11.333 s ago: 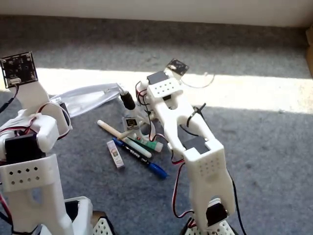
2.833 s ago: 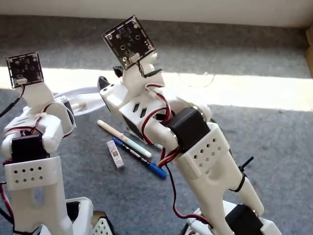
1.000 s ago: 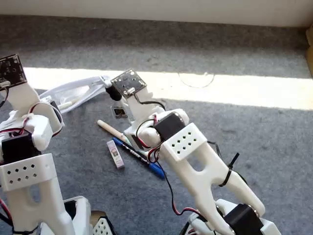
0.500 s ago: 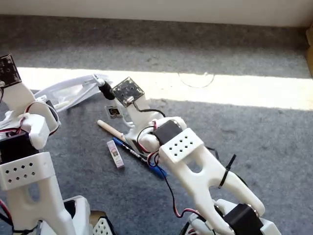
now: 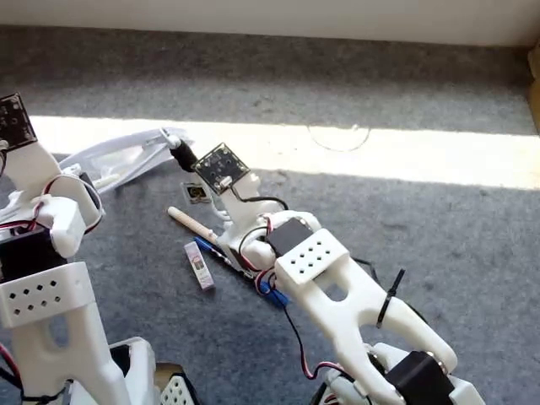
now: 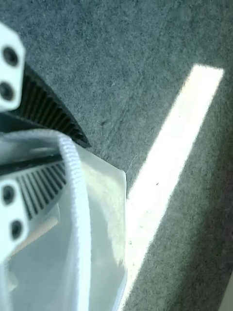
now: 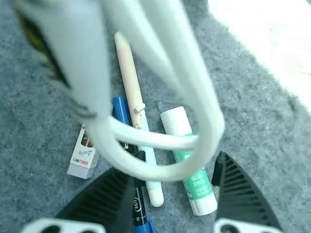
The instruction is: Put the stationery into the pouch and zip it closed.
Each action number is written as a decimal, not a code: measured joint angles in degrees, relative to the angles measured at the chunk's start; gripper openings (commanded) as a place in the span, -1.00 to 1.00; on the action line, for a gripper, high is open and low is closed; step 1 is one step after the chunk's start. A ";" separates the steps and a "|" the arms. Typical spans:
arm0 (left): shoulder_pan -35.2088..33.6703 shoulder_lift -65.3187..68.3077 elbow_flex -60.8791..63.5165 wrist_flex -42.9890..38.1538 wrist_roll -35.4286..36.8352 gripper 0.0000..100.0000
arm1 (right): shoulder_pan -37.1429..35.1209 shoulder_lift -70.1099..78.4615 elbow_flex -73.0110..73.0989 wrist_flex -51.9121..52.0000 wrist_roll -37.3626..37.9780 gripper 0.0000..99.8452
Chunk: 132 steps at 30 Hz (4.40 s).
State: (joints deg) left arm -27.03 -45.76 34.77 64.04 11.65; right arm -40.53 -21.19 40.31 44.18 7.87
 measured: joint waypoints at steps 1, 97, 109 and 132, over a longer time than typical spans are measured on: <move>0.00 0.00 0.00 0.00 0.00 -0.99 | 0.00 0.00 0.00 -0.53 0.00 -0.56; 0.00 0.00 0.35 0.00 0.00 -0.99 | 10.81 35.52 -24.88 17.93 9.85 -0.99; 0.00 0.00 0.35 0.00 0.00 -0.99 | 10.81 29.80 -24.88 19.87 9.85 -0.99; 5.54 -0.09 0.26 0.97 -0.18 -0.99 | 15.82 20.66 -24.88 22.24 6.68 -0.99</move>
State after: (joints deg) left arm -21.49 -45.85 35.03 65.01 11.47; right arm -24.70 -0.53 15.43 66.42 14.55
